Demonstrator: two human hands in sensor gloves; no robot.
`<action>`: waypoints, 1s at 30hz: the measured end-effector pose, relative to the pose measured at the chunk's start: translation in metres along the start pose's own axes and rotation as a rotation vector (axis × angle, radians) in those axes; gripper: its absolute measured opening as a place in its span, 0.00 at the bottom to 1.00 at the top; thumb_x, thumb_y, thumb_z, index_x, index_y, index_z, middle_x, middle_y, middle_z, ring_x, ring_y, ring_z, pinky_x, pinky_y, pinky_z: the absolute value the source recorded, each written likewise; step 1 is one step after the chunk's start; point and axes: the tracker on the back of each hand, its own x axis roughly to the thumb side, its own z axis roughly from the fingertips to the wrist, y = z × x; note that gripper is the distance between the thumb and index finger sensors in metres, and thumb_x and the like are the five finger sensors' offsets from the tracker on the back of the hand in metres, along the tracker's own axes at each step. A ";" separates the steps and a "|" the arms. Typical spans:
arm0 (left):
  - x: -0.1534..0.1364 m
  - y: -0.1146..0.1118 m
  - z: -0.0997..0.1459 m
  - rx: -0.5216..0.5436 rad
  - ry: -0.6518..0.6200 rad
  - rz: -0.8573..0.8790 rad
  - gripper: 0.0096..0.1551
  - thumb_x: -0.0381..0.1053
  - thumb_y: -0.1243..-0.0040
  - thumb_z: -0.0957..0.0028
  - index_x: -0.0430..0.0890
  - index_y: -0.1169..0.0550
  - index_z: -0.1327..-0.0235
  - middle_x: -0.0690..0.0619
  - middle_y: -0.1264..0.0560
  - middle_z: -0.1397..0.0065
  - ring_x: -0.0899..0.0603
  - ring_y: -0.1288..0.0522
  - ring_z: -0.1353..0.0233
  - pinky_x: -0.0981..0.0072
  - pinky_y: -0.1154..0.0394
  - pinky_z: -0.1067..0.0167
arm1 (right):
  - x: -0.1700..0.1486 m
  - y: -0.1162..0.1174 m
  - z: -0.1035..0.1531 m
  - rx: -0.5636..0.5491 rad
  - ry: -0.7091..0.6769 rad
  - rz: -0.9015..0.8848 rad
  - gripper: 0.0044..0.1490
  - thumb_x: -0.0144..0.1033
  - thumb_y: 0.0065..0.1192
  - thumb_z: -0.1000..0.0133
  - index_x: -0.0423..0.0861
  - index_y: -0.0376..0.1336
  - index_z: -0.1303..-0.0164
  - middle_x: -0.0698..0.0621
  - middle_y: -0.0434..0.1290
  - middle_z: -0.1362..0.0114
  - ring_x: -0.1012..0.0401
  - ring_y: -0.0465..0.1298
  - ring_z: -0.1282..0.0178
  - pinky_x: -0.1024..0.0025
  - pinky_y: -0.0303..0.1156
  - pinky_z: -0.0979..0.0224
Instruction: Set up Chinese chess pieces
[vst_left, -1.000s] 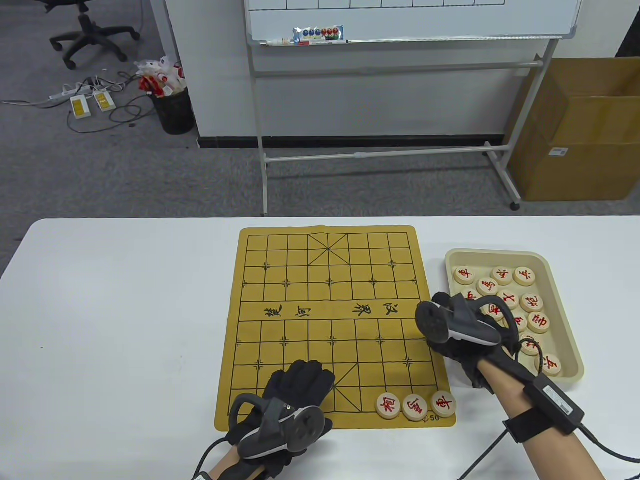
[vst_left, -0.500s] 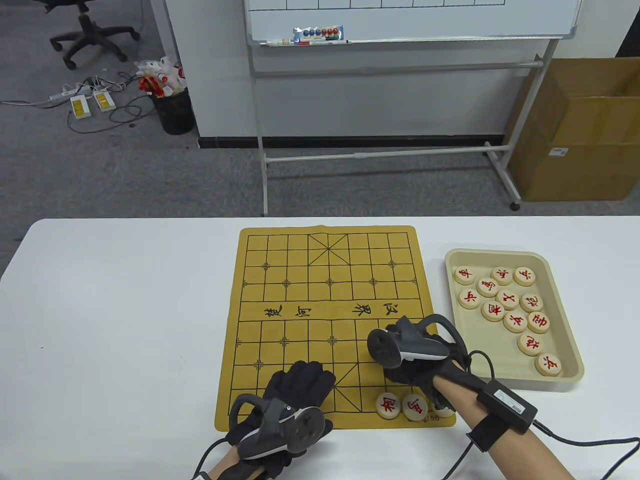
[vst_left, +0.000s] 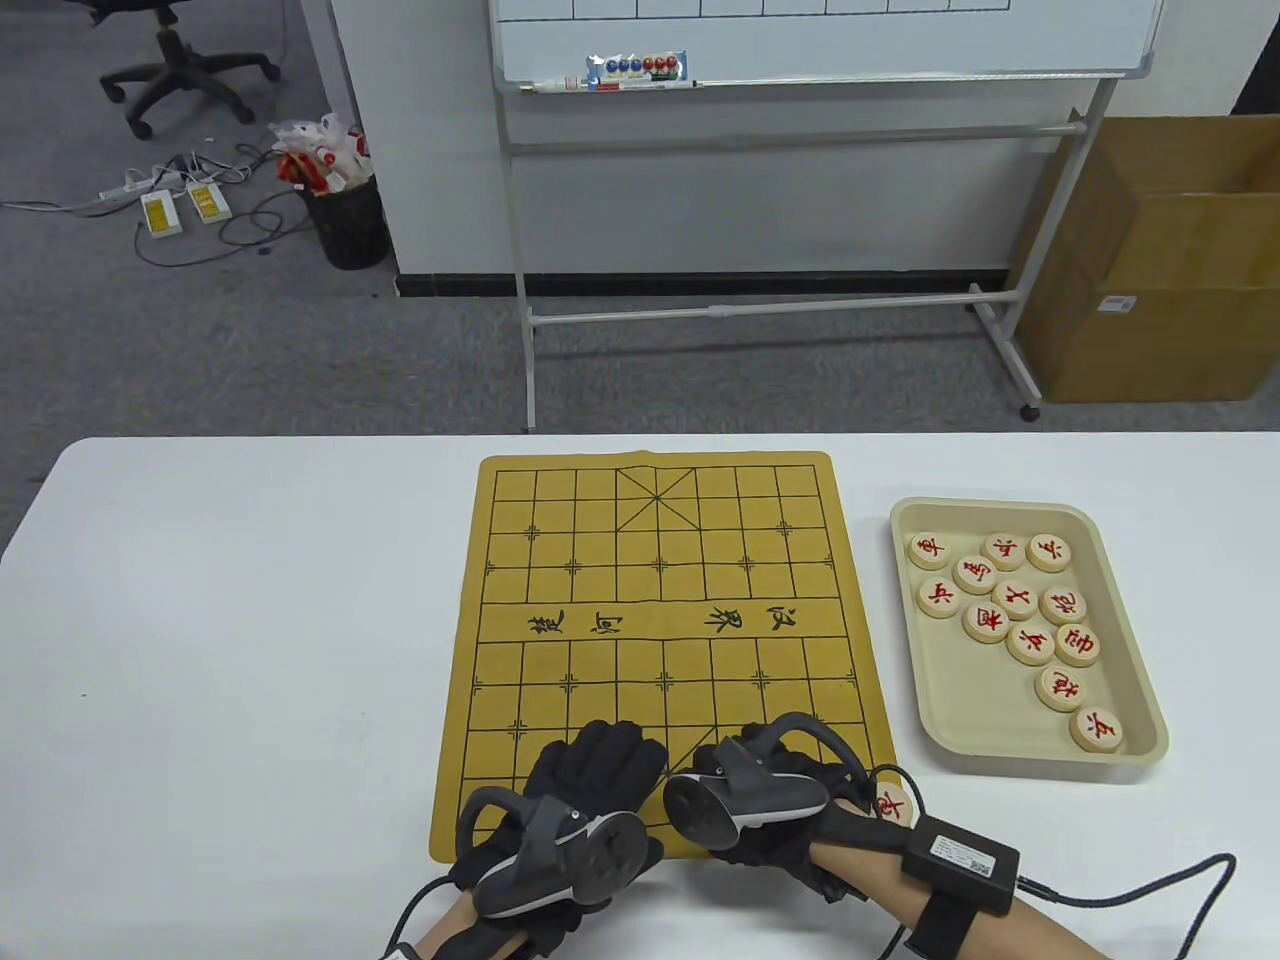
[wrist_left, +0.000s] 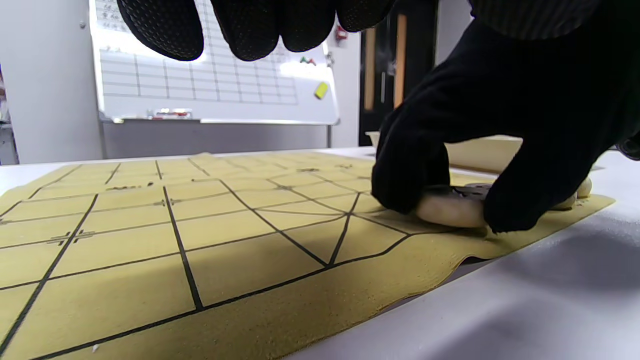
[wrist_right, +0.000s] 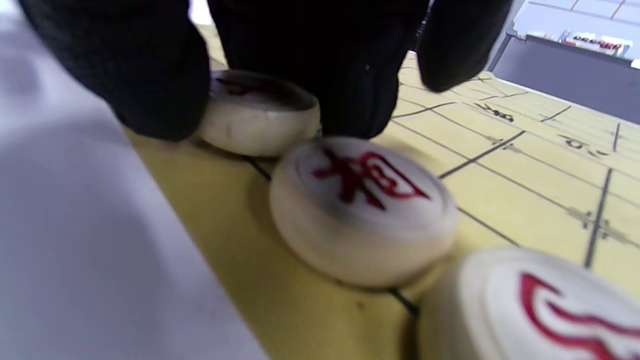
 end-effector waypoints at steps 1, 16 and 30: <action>0.000 0.000 0.000 -0.002 0.000 -0.001 0.51 0.69 0.51 0.60 0.53 0.46 0.22 0.47 0.45 0.15 0.37 0.42 0.16 0.37 0.37 0.24 | 0.001 0.000 0.001 -0.008 0.002 0.014 0.48 0.54 0.71 0.54 0.50 0.59 0.24 0.47 0.69 0.23 0.52 0.77 0.29 0.40 0.62 0.19; 0.002 -0.001 -0.001 -0.008 -0.005 -0.006 0.51 0.69 0.51 0.60 0.53 0.46 0.22 0.47 0.45 0.15 0.37 0.42 0.16 0.37 0.37 0.24 | -0.188 -0.064 0.068 -0.221 0.575 -0.213 0.47 0.52 0.70 0.52 0.50 0.59 0.22 0.45 0.65 0.18 0.48 0.72 0.21 0.39 0.64 0.20; 0.001 -0.002 -0.002 -0.031 -0.007 -0.005 0.51 0.69 0.51 0.61 0.53 0.46 0.22 0.47 0.45 0.15 0.37 0.42 0.16 0.37 0.37 0.24 | -0.287 0.057 0.109 0.269 1.035 -0.263 0.47 0.52 0.70 0.50 0.49 0.59 0.21 0.44 0.65 0.18 0.47 0.73 0.21 0.42 0.64 0.20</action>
